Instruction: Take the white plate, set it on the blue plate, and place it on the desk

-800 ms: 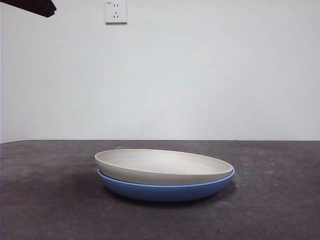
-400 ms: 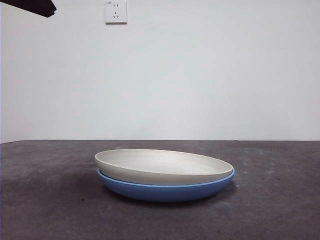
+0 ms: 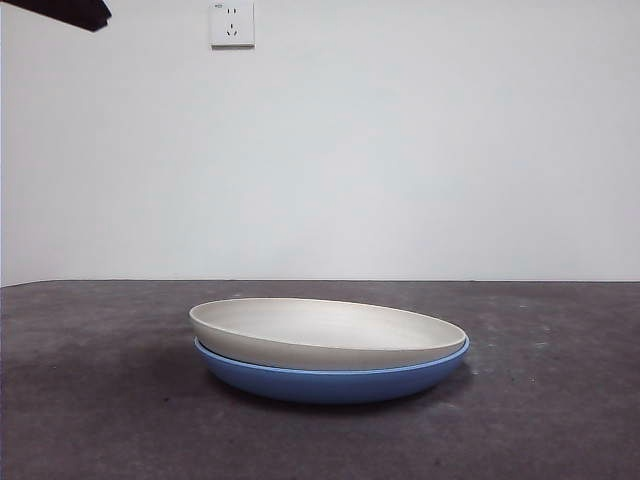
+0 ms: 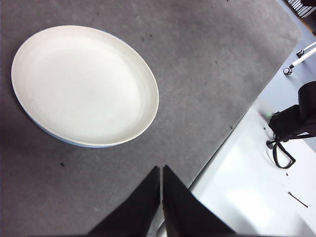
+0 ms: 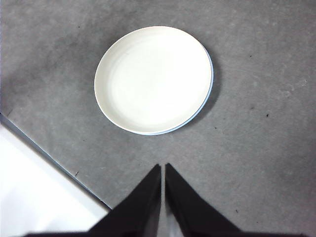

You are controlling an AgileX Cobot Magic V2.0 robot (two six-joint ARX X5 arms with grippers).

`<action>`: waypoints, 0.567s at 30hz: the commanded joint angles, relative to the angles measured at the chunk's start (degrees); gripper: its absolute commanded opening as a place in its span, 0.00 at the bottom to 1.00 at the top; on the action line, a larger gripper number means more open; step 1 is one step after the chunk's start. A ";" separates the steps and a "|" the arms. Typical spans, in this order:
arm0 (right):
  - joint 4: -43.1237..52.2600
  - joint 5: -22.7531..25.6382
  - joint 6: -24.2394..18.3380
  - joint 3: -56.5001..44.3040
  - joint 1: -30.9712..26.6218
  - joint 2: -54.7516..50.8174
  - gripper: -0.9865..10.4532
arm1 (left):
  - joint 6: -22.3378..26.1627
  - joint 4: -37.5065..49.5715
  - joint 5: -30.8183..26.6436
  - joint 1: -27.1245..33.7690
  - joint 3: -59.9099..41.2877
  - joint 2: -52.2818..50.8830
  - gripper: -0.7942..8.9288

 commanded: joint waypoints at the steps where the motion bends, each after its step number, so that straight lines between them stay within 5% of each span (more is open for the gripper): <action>1: 0.48 -0.22 -0.46 0.59 0.35 0.42 0.09 | 2.36 2.97 0.15 0.61 0.70 -1.49 0.09; 10: 0.48 -0.22 -0.46 0.59 0.33 0.42 0.09 | 13.70 32.81 -3.56 10.14 -4.09 -14.99 0.09; 17: 0.48 -0.22 -0.46 0.59 0.33 0.42 0.09 | 12.63 53.75 -21.97 18.73 -17.68 -28.63 0.09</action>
